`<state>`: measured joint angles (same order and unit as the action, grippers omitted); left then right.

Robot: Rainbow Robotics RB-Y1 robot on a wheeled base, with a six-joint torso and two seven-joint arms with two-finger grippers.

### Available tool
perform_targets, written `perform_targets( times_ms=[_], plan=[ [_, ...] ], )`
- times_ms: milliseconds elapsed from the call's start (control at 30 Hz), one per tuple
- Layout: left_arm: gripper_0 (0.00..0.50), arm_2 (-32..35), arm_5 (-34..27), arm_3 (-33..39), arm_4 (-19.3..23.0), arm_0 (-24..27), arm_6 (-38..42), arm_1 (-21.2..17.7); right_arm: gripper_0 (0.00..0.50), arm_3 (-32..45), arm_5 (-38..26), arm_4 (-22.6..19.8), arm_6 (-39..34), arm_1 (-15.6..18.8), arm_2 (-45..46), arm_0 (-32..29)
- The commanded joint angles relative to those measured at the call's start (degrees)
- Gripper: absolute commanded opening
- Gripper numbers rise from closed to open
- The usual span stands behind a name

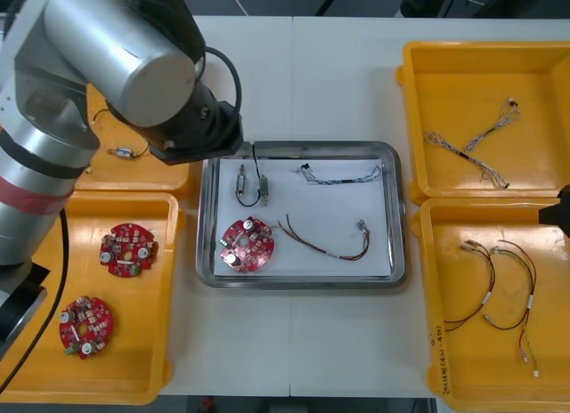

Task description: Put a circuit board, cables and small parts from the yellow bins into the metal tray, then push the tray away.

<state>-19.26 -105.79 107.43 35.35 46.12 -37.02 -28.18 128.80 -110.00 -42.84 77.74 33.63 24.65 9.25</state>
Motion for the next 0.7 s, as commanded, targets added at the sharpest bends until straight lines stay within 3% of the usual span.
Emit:
perform_targets(
  times_ms=[33,467,700],
  plan=[
    [0.500,4.94,-4.21,3.92,3.41,-0.33,0.37,-4.95,0.500,4.36,0.00,-1.46,-2.24,3.02,-4.35,-0.73],
    [0.500,12.93,-4.21,8.85,8.42,-5.87,-4.47,-12.69,0.500,11.21,0.00,-4.80,-1.89,3.72,-14.01,2.26],
    [0.500,18.03,-4.21,11.57,13.78,-10.53,-5.70,-17.61,0.500,12.27,0.00,-7.35,-2.15,4.25,-21.48,6.22]
  ],
)
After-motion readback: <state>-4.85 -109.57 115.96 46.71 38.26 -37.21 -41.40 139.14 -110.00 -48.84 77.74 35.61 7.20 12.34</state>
